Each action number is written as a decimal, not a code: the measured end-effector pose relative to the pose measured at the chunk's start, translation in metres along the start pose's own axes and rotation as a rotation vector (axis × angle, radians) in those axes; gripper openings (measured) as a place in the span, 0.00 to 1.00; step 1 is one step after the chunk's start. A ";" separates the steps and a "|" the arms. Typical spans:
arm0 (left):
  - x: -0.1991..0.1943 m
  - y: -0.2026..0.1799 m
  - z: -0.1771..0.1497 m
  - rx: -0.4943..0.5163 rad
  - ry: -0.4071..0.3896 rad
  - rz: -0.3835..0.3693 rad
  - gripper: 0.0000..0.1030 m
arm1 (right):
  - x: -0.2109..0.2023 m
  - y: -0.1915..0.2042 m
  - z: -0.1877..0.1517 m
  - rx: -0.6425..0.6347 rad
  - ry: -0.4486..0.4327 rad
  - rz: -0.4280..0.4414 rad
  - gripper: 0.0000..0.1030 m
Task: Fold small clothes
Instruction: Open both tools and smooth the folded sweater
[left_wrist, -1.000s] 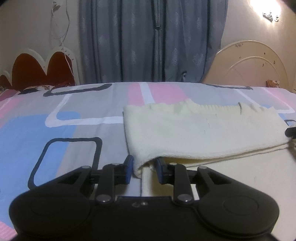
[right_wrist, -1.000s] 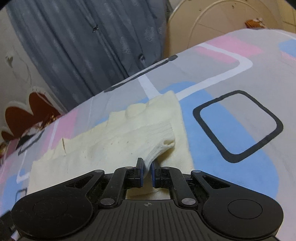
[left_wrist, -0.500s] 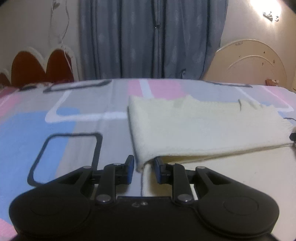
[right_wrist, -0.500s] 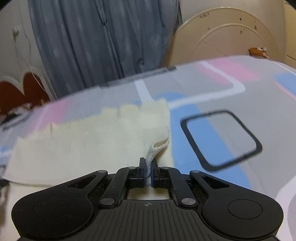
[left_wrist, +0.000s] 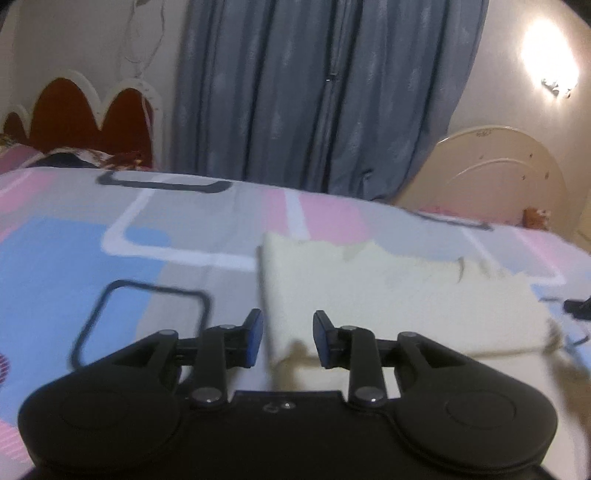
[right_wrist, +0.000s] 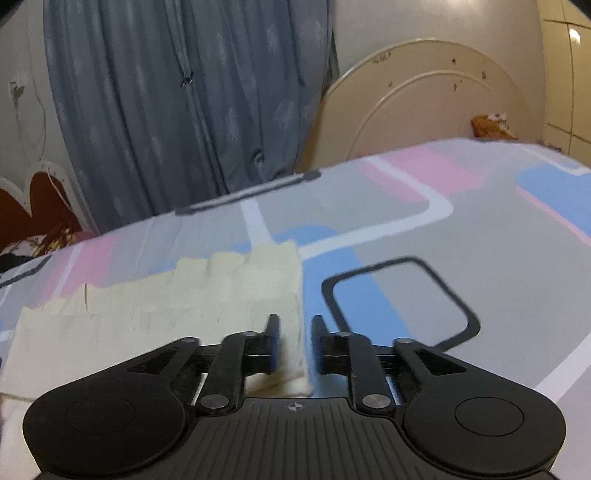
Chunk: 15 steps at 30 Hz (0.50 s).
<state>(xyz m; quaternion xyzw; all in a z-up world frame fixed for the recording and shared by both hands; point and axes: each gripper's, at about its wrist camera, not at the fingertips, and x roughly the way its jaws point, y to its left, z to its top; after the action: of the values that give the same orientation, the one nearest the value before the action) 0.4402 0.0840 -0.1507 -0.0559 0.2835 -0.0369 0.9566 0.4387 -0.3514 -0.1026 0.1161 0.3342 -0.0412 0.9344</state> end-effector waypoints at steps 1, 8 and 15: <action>0.007 -0.004 0.004 -0.008 0.009 -0.017 0.28 | 0.002 0.003 0.002 -0.006 0.009 0.021 0.24; 0.067 -0.024 0.017 -0.021 0.079 -0.039 0.28 | 0.034 0.052 0.003 -0.157 0.072 0.123 0.24; 0.096 -0.005 0.019 -0.059 0.082 0.016 0.29 | 0.073 0.061 -0.011 -0.291 0.110 0.106 0.24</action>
<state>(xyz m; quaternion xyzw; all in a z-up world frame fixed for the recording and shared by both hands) 0.5305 0.0706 -0.1862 -0.0802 0.3237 -0.0233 0.9425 0.4974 -0.2892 -0.1455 -0.0010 0.3806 0.0632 0.9226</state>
